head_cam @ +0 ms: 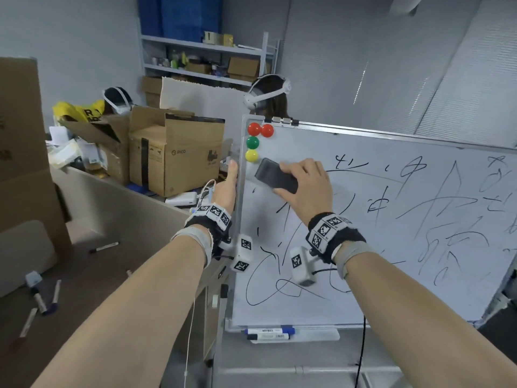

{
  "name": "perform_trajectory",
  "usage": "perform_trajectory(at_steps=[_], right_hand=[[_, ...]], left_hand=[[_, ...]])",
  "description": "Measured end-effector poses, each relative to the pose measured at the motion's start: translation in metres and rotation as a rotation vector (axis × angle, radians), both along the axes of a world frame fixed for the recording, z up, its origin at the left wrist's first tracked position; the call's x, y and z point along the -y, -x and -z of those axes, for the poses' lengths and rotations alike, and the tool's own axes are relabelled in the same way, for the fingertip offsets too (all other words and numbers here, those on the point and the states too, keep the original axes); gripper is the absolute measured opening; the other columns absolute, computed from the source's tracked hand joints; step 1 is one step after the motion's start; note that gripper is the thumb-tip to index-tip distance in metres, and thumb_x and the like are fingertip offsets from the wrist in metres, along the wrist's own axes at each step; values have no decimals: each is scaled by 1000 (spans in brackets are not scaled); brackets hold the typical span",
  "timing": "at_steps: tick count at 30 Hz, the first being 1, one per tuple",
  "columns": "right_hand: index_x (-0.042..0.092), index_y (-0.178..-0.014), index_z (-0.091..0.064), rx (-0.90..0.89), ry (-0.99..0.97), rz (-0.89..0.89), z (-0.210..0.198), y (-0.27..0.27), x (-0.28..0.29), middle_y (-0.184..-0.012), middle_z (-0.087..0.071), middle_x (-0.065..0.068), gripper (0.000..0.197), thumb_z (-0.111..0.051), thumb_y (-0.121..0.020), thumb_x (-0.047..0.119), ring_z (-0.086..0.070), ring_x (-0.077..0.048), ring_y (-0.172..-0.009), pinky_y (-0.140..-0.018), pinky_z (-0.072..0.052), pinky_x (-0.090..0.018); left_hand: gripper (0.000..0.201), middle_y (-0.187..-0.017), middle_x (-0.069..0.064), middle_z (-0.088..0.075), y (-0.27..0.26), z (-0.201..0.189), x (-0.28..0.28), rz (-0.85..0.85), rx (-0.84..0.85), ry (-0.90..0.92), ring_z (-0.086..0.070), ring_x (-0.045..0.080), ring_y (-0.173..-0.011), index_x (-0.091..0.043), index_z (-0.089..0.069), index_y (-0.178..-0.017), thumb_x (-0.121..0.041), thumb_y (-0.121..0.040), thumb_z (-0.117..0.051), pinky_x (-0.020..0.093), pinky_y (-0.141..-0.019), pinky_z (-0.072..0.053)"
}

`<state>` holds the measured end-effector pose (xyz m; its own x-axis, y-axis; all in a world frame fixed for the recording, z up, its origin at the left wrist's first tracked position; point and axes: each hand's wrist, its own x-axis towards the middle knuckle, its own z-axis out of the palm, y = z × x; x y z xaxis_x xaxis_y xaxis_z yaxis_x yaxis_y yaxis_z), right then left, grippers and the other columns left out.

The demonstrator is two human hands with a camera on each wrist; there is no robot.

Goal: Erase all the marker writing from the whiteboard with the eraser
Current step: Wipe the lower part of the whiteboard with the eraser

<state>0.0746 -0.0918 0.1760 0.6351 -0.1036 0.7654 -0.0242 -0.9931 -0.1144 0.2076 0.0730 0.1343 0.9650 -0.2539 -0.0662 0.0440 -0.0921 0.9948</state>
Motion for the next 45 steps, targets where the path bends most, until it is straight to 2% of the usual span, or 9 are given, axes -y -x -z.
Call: perform_trajectory(at_steps=[5, 10, 18, 22, 30, 33, 36, 40, 45], right_hand=[[26, -115, -66, -120, 185, -105, 34, -2, -20, -101, -54, -2, 54, -88, -67, 34, -51, -27, -95, -81, -45, -41], [25, -120, -66, -36, 215, -61, 11, -7, -19, -102, -57, -4, 51, -82, -73, 35, -51, -28, -96, -84, -41, -40], [26, -114, -67, -146, 207, -155, 49, -1, -21, -99, -54, -2, 54, -89, -64, 32, -50, -26, -92, -82, -36, -37], [27, -112, -68, -174, 288, -147, 40, 2, -20, -96, -56, -2, 53, -89, -64, 37, -52, -27, -90, -82, -35, -39], [24, -116, -65, -55, 113, -81, 41, 10, -15, -102, -54, -4, 52, -86, -69, 35, -51, -29, -96, -82, -41, -40], [24, -114, -65, -139, 127, -119, 77, 13, -19, -100, -54, -4, 54, -88, -67, 35, -51, -28, -94, -82, -41, -40], [26, -111, -65, -213, 162, -132, 105, 21, -16, -99, -55, -3, 56, -91, -62, 34, -51, -27, -92, -82, -42, -40], [26, -111, -65, -196, 222, -124, 98, 26, -8, -98, -56, -2, 54, -89, -64, 38, -50, -25, -91, -81, -37, -38], [26, -114, -66, -53, 80, -93, 74, 18, 0, -100, -56, -4, 48, -83, -70, 36, -50, -28, -94, -82, -39, -40]], left_hand=[[91, -127, 7, -62, 31, -12, -6, -14, 6, 116, -57, 22, -117, -11, -65, -120, -86, -80, -35, 38, -112, -35], [135, -156, 1, -40, -19, 35, 11, -63, -54, 108, -36, 25, -144, -27, -48, -145, -110, -42, -23, 50, -118, -29], [123, -142, 7, -56, 2, 23, 3, -6, -105, 226, -51, 26, -133, -17, -55, -140, -103, -59, -22, 46, -116, -35], [74, -116, 8, -67, 32, 4, -9, 56, -121, 317, -63, 22, -106, -15, -65, -118, -68, -99, -17, 35, -100, -49], [79, -57, -3, -66, 37, 33, -8, 43, -251, 335, -62, 9, -49, -22, -69, -62, -74, -95, -18, 14, -43, -43], [85, -99, 5, -73, 34, 52, -9, 76, -222, 299, -66, 18, -90, -20, -72, -107, -80, -91, -14, 26, -72, -51], [93, -147, 20, -46, 37, 68, -9, 8, -224, 246, -49, 38, -132, -9, -39, -150, -78, -92, -17, 46, -112, -37], [89, -95, 5, -63, 50, 88, -10, -29, -251, 229, -58, 21, -87, -19, -63, -119, -88, -83, -19, 30, -70, -43], [111, -94, 14, -63, 65, 106, -10, -22, -313, 183, -58, 27, -85, -9, -68, -108, -100, -66, -20, 32, -74, -44]])
